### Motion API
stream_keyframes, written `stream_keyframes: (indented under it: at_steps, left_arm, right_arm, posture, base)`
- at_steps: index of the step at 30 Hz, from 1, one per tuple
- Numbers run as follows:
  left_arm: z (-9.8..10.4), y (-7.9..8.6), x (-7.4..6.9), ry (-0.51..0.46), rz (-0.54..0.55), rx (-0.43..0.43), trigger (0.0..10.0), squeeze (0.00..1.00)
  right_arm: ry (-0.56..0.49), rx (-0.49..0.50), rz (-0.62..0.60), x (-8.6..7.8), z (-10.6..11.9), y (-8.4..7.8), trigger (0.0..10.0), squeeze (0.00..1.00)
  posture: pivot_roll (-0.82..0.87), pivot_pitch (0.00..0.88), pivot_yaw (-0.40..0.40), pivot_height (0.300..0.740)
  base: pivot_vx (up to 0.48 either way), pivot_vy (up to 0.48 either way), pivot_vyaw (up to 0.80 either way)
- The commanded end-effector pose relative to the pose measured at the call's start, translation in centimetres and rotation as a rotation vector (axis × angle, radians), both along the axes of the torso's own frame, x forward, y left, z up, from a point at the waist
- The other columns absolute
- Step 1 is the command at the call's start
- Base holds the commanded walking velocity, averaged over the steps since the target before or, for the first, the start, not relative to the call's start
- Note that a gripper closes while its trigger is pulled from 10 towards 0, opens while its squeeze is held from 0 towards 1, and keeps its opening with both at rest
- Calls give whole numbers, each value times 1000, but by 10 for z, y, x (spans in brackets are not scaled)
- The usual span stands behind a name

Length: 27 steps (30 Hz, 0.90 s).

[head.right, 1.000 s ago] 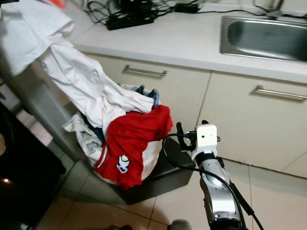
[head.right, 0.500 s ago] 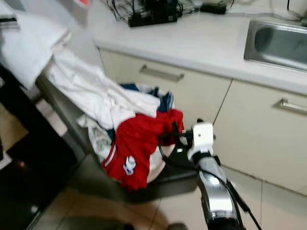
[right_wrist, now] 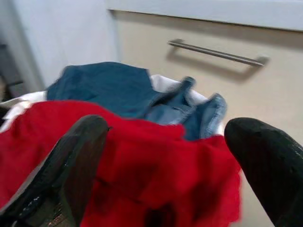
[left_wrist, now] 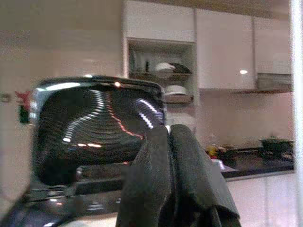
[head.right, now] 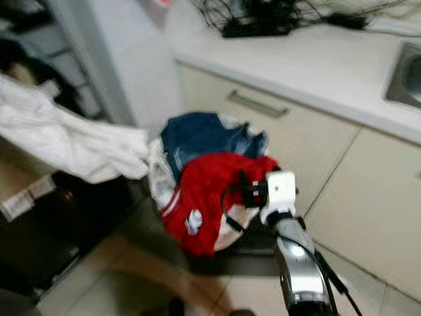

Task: Clothes washing

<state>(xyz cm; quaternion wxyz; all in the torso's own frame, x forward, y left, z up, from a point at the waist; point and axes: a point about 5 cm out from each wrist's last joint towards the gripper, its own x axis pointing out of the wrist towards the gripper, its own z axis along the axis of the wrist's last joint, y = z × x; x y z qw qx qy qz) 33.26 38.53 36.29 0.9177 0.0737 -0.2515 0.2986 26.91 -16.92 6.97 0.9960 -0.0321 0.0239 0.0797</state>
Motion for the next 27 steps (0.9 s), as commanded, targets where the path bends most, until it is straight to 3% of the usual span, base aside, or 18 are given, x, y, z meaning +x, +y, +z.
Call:
stream_keyframes:
  at_steps: [1,3,4,5,6,7,8,9,12,13,15,16,17,19,23,27]
  left_arm:
    - [-7,-12,10,56,-73,34,0,0]
    - [-25,-36,27,121,-197,66,0,0]
    - [-25,-36,27,121,-197,66,0,0]
    - [-56,-78,48,206,-399,99,0,0]
    - [-56,-78,48,206,-399,99,0,0]
    - [-68,-93,54,238,-465,105,0,0]
    - [-95,-124,62,294,-572,93,0,0]
    - [-95,-124,62,294,-572,93,0,0]
    - [-140,-166,64,392,-693,50,0,0]
    - [-140,-166,64,392,-693,50,0,0]
    - [-169,-192,60,461,-776,35,0,0]
    - [-169,-192,60,461,-776,35,0,0]
    - [-193,-214,52,495,-844,0,0,0]
    - [-205,-224,47,508,-865,-17,0,0]
    - [-209,-229,44,510,-875,-25,0,0]
    - [-210,-237,42,527,-862,-7,0,0]
  right_arm:
    - [-1,15,15,2,2,4,10000,145]
    - [3,22,20,2,2,5,10000,161]
    - [3,22,20,2,2,5,10000,161]
    - [3,10,32,3,1,8,10000,165]
    - [3,10,32,3,1,8,10000,165]
    - [4,7,37,3,1,9,10000,169]
    - [3,4,39,4,1,9,10000,165]
    - [3,4,39,4,1,9,10000,165]
    - [-11,-3,35,6,4,9,10000,165]
    - [-11,-3,35,6,4,9,10000,165]
    - [-35,-3,34,9,11,9,10000,161]
    - [-35,-3,34,9,11,9,10000,161]
    - [-84,-1,27,17,25,8,10000,165]
    - [-124,4,17,23,37,7,10000,165]
    - [-148,14,20,28,47,8,10000,173]
    - [-100,35,-4,32,39,7,10000,75]
  posture:
    - [-225,0,75,740]
    - [-219,0,73,740]
    - [-219,0,73,740]
    - [-216,0,71,740]
    - [-216,0,71,740]
    - [-216,0,71,740]
    - [-215,0,74,740]
    - [-215,0,74,740]
    - [-217,0,78,740]
    - [-217,0,78,740]
    - [-217,0,81,740]
    - [-217,0,81,740]
    - [-225,0,88,740]
    - [-225,0,89,740]
    - [-222,0,89,740]
    - [-216,0,79,740]
  base:
    - [0,0,544]
    - [0,0,550]
    - [0,0,550]
    - [0,0,556]
    - [0,0,556]
    - [0,0,556]
    - [0,0,556]
    - [0,0,556]
    - [0,0,554]
    - [0,0,556]
    - [0,0,556]
    - [0,0,556]
    - [0,0,556]
    - [0,0,550]
    - [0,0,544]
    - [0,0,517]
